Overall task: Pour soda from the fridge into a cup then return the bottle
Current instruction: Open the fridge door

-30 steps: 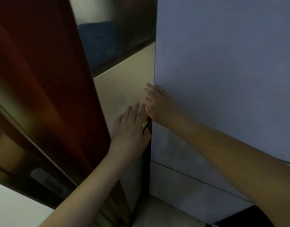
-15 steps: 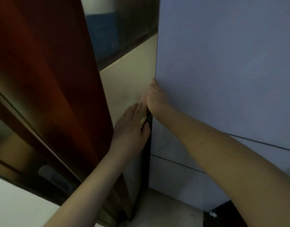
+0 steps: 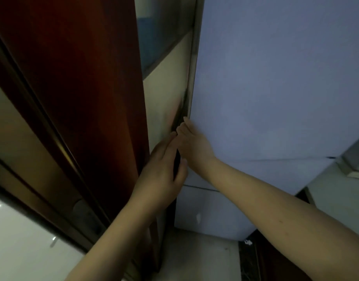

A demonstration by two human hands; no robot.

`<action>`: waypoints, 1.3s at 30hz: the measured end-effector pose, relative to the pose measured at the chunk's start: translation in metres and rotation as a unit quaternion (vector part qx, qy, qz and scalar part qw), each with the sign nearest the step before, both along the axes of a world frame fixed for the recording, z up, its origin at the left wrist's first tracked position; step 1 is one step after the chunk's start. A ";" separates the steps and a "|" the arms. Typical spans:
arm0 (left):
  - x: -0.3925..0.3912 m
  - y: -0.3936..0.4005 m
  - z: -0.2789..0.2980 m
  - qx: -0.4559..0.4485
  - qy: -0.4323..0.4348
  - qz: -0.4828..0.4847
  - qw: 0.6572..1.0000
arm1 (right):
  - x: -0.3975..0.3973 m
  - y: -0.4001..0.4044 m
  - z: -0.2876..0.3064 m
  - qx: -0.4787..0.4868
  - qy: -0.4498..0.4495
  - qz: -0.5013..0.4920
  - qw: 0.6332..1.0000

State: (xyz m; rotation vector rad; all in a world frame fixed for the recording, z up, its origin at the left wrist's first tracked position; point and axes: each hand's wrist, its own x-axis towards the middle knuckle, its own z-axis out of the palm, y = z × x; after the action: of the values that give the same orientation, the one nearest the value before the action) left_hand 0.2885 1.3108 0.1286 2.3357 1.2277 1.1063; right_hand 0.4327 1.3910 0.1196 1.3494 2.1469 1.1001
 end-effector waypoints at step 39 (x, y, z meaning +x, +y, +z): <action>0.125 -0.245 -0.008 0.106 0.153 -0.205 0.961 | 0.128 -0.443 -0.011 0.200 0.341 -0.190 0.899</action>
State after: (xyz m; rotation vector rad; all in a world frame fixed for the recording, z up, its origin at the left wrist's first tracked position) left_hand 0.4136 1.0657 0.1201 2.8338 0.6746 0.7875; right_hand 0.5610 0.9477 0.1084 2.5297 1.9686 1.0329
